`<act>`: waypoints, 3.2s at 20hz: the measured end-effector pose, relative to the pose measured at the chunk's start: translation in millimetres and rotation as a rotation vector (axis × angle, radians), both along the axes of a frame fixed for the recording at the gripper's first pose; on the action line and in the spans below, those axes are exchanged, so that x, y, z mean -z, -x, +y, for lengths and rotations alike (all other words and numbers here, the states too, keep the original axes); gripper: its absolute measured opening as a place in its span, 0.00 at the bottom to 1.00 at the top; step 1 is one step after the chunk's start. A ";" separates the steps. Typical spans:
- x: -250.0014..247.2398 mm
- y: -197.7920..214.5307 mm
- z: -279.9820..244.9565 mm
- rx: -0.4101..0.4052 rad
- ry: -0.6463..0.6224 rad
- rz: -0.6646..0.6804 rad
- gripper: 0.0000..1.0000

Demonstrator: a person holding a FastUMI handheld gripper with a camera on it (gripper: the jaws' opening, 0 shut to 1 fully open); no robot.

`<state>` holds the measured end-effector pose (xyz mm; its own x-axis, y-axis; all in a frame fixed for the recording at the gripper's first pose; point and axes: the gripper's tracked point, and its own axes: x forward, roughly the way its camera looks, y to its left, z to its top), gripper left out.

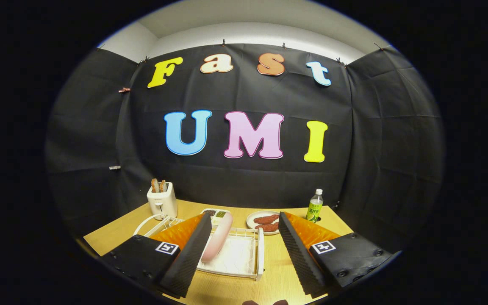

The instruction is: Take the plate from the dish rack, then take the spoon from the basket and place it into the plate.

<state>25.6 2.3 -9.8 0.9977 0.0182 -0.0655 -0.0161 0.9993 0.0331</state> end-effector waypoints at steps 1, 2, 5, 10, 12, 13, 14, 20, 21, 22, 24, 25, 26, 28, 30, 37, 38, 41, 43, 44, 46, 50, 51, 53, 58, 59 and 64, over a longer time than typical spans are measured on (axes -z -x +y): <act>-1.0 -3.8 3.1 -0.009 0.008 0.003 0.98; -0.8 -8.7 8.5 -0.026 0.014 0.009 0.97; -5.7 -25.0 22.0 -0.054 0.039 0.016 0.98; 13.5 -69.8 41.8 -0.060 0.112 0.102 0.98; 30.8 -87.6 47.0 -0.050 0.132 0.158 0.98; 41.9 -96.4 49.3 -0.046 0.137 0.189 0.98; 52.4 -104.1 50.6 -0.036 0.141 0.223 0.98; 126.3 -147.9 49.8 0.021 0.131 0.435 0.94; 138.6 -151.0 47.5 0.043 0.094 0.475 0.92; 147.0 -153.9 44.6 0.070 0.056 0.509 0.90; 159.5 -158.4 41.0 0.106 -0.019 0.548 0.80; 162.2 -162.9 41.6 0.114 -0.038 0.559 0.76; 164.1 -166.6 41.9 0.119 -0.048 0.569 0.70; 171.5 -165.2 50.1 0.110 -0.078 0.608 0.53; 176.8 -167.5 53.6 0.135 -0.100 0.628 0.39; 166.7 -166.6 69.3 0.220 0.007 0.608 0.31; 163.1 -167.5 73.5 0.220 0.043 0.596 0.31; 151.0 -170.5 85.3 0.225 0.138 0.559 0.31; 138.2 -176.1 87.5 0.219 0.230 0.508 0.31; 129.9 -179.8 85.9 0.216 0.297 0.477 0.31; 119.5 -183.0 83.8 0.215 0.370 0.440 0.30; 110.2 -179.1 61.1 0.248 0.316 0.447 0.28; 111.4 -179.1 55.9 0.238 0.269 0.460 0.27; 117.6 -172.0 48.0 0.226 0.175 0.492 0.24; 123.9 -138.5 26.0 0.131 0.040 0.534 0.22; 123.0 -127.4 19.7 0.117 0.018 0.536 0.22; 131.9 -65.9 -0.6 0.047 -0.153 0.581 0.22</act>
<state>91.4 1.7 -141.7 0.7993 0.0274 -0.6004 0.0918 0.9817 0.1670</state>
